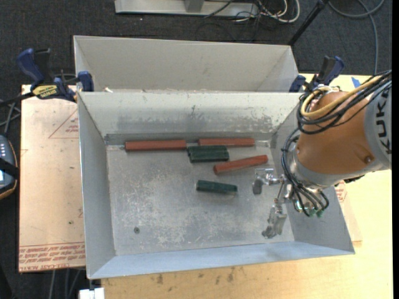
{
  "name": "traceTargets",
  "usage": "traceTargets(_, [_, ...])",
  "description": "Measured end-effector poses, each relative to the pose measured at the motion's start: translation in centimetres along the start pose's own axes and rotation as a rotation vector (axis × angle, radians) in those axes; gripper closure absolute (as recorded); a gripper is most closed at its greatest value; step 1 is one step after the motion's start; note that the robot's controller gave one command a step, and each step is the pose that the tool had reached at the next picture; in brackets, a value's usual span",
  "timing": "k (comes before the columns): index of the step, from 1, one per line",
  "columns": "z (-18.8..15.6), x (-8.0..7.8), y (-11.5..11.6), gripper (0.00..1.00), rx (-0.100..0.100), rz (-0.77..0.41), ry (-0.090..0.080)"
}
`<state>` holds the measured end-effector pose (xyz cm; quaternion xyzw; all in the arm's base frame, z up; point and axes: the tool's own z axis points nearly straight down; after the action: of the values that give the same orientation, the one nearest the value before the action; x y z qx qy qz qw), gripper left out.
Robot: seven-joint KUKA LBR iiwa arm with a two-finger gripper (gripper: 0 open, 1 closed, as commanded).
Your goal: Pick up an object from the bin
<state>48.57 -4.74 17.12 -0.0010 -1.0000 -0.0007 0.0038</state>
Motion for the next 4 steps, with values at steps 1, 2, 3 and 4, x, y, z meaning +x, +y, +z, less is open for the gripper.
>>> traceTargets(1, [-0.4,-0.2,0.0,0.0,0.001,-0.002,-0.008])
traceTargets(2, [1.4,-3.8,0.8,0.0,0.001,0.07,-0.012])
traceTargets(3, [2.4,-6.8,0.9,0.0,0.0,0.024,-0.01])
traceTargets(4, [5.8,-9.3,2.4,0.0,0.002,-0.115,-0.017])
